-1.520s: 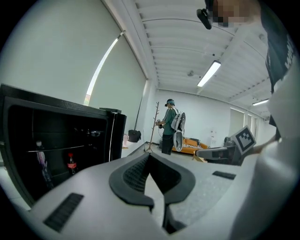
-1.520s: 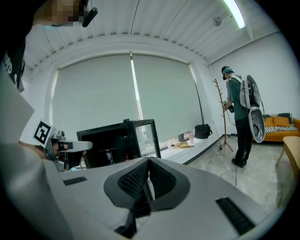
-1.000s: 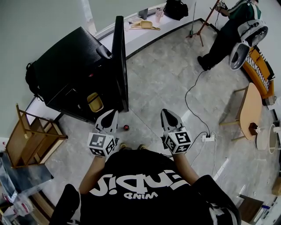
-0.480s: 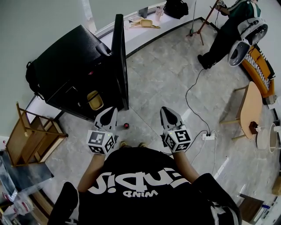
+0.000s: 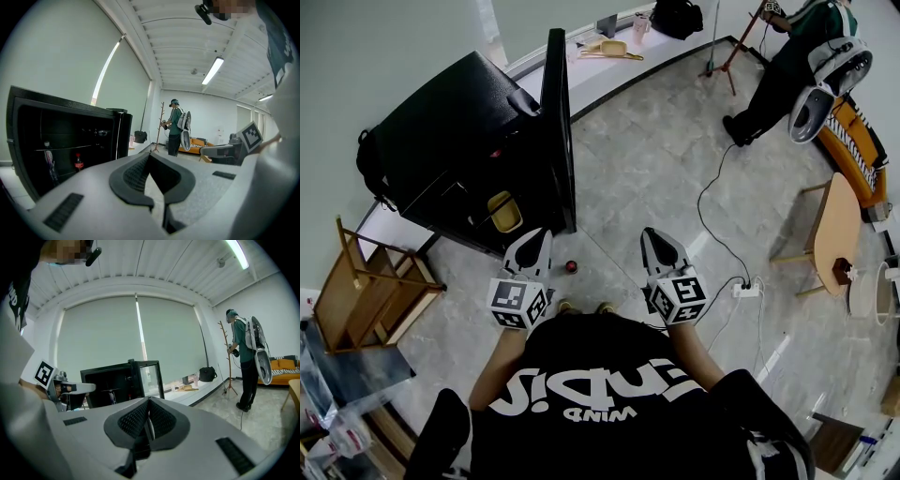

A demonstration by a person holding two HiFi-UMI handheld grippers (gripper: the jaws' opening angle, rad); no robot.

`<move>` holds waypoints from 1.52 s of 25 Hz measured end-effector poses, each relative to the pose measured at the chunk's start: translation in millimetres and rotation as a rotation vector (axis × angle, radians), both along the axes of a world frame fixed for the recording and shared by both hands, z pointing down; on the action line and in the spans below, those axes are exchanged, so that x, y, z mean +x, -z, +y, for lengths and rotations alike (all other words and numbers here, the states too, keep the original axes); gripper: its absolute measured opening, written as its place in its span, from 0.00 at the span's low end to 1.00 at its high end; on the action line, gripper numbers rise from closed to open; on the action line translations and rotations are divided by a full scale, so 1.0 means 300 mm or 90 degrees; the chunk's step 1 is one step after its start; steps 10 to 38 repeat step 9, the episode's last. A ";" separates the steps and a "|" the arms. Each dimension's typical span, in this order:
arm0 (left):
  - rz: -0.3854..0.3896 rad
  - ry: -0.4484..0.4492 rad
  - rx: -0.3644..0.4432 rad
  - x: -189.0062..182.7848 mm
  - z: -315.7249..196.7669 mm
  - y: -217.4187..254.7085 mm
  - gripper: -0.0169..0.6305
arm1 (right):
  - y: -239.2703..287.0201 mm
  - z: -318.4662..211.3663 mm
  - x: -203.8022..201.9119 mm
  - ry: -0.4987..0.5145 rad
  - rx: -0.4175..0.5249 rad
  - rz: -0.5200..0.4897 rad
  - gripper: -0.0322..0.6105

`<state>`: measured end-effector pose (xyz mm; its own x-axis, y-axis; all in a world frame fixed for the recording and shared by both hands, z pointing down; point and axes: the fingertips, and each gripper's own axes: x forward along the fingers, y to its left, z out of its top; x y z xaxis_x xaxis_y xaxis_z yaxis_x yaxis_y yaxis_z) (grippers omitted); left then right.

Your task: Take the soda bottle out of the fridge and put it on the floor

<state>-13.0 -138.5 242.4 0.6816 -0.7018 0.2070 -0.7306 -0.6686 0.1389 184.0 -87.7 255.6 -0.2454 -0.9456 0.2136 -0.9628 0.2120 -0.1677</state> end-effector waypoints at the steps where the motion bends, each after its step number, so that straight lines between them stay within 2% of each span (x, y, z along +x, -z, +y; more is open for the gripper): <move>1: 0.000 0.001 0.000 -0.001 0.002 0.000 0.04 | -0.001 0.002 -0.003 0.001 -0.001 -0.001 0.09; 38: -0.001 0.008 -0.003 -0.015 0.012 -0.006 0.04 | -0.013 0.008 -0.018 0.002 -0.005 -0.004 0.08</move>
